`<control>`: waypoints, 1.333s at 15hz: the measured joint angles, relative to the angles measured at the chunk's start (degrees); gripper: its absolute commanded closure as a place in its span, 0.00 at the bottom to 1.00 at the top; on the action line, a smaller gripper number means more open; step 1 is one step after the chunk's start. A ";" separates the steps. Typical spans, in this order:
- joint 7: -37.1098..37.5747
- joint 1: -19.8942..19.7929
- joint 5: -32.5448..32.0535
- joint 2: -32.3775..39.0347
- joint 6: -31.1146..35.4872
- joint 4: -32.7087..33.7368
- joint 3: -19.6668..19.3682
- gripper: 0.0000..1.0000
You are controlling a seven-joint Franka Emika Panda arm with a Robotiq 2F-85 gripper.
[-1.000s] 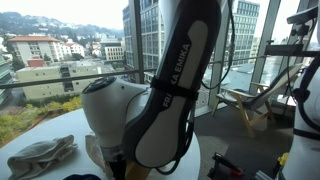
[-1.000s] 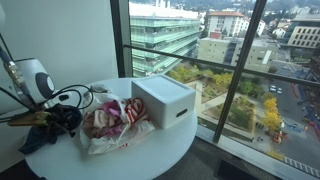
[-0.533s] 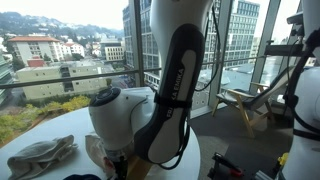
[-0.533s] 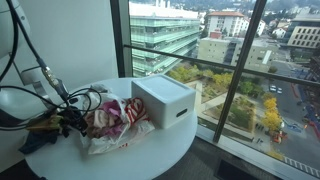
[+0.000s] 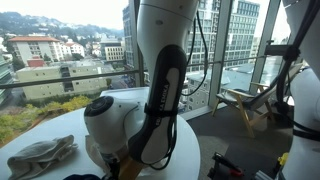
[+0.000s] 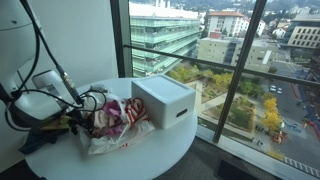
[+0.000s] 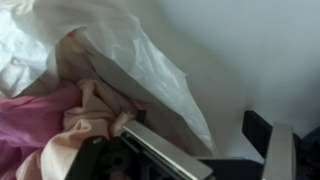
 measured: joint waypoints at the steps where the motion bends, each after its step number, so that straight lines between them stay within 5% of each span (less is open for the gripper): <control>1: 0.29 0.18 -0.48 0.89 0.15 0.80 -0.45 0.30; 9: 2.08 2.19 -3.49 2.33 0.33 3.00 -2.36 0.90; 14: 2.62 1.79 -1.46 1.55 -1.50 2.90 -2.80 0.93; 20: -10.08 -6.80 24.73 -0.32 -6.52 2.75 4.05 0.91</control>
